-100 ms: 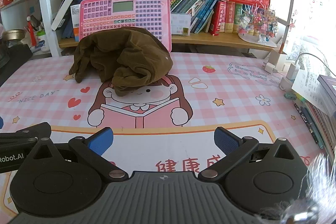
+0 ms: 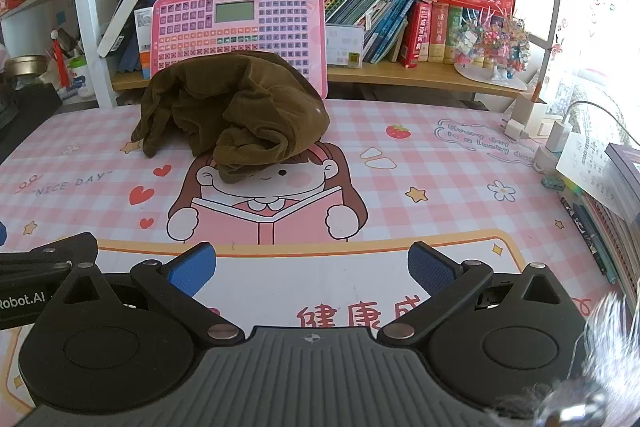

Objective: Fold clothes

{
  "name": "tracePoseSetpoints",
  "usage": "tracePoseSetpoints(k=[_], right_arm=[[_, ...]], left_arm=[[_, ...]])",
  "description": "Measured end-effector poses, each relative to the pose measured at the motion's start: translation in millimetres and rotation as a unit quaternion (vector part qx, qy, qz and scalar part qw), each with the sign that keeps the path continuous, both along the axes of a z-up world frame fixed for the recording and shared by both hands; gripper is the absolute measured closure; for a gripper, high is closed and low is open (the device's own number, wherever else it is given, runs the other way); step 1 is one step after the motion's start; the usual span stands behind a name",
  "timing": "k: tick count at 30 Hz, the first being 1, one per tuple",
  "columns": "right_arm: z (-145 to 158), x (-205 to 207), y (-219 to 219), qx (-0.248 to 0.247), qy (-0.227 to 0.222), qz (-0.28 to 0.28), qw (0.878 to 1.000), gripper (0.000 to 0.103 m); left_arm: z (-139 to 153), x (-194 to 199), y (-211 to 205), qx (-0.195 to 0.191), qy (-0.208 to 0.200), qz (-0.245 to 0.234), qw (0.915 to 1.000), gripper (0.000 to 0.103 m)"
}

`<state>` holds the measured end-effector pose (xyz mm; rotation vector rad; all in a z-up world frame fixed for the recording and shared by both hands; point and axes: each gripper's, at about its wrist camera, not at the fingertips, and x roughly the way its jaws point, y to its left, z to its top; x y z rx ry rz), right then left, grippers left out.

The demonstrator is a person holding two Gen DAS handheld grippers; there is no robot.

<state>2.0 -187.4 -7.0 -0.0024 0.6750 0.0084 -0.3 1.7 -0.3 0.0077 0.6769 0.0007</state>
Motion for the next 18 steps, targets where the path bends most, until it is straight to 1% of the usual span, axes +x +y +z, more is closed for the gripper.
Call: tracePoseSetpoints(k=[9,18], right_arm=[[-0.7,2.3,0.7,-0.001,0.004,0.001,1.0,0.0],[-1.3,2.0,1.6,-0.001,0.007,0.001,1.0,0.0]], left_arm=[[-3.8,1.8,-8.6,0.002,0.006,0.006,1.0,0.0],[-2.3,2.1,-6.6,0.0,0.009,0.001,1.0,0.0]])
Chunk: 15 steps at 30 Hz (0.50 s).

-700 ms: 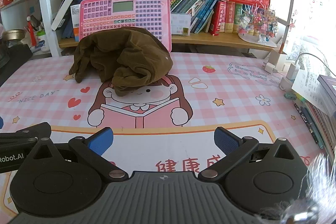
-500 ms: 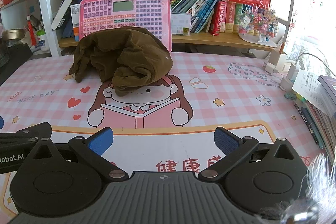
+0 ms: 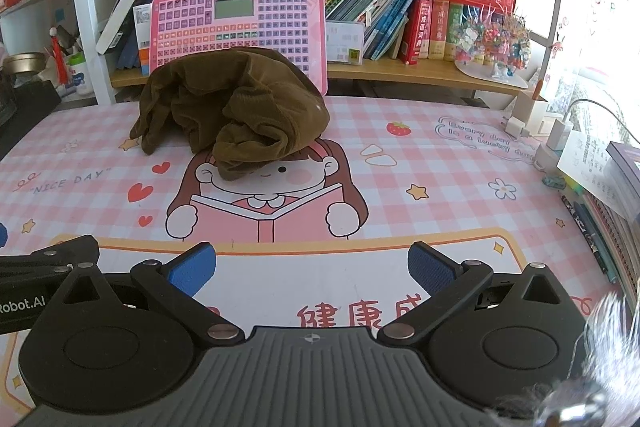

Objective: Fold clothes

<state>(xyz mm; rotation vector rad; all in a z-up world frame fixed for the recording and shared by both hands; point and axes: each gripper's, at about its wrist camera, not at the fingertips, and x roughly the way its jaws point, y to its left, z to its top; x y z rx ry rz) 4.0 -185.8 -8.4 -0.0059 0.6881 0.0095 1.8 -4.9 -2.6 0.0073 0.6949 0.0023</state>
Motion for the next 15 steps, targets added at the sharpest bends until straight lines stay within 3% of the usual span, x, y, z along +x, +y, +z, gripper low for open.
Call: tracePoseSetpoints(k=[15], right_arm=[[-2.1,1.7,-0.7,0.0,0.003,-0.002,1.0,0.0]], left_arm=[[-0.3,0.6,0.2,-0.002,0.004,-0.002,1.0,0.0]])
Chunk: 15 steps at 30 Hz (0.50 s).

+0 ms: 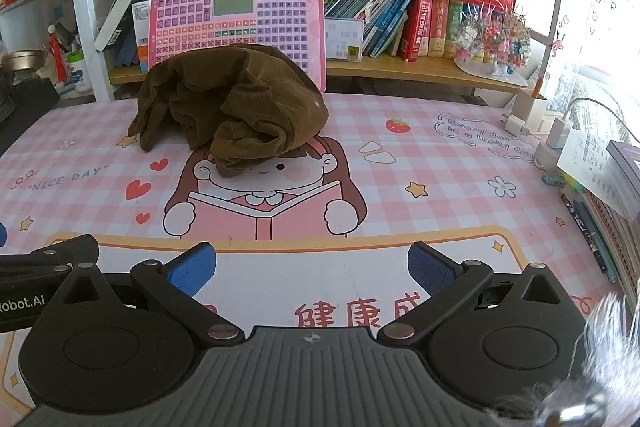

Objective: Fold clothes

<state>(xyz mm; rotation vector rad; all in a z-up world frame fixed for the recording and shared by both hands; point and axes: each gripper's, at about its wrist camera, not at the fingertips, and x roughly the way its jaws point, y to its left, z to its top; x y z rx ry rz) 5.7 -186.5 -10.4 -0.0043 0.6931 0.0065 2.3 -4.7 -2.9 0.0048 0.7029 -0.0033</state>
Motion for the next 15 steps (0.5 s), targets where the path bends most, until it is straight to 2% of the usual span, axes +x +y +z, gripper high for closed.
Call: tracePoseSetpoints(k=[15], right_arm=[[0.7,-0.3,-0.2,-0.001,-0.003,0.0,1.0,0.0]], left_arm=[[0.3,1.1,1.8,-0.001,-0.002,0.0,1.0,0.0]])
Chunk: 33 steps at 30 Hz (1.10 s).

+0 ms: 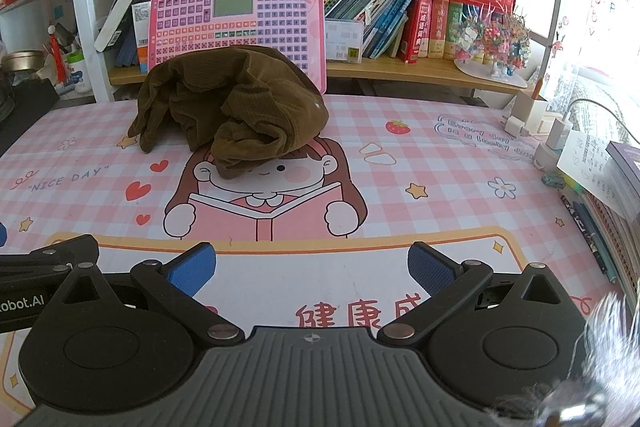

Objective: Fold clothes

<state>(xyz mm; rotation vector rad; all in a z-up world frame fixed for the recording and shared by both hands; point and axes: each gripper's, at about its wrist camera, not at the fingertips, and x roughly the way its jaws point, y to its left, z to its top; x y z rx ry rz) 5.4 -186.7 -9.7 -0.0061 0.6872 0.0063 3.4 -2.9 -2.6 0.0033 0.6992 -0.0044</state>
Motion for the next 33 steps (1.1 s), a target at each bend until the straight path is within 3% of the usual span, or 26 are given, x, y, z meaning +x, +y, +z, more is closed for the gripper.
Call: tracePoseSetpoints(k=[33], right_arm=[[2.3,-5.2,0.6,0.001,-0.011,-0.004,1.0,0.001]], left_arm=[[2.6,-1.1,2.0,-0.006,-0.008,-0.001,0.9999,0.0]])
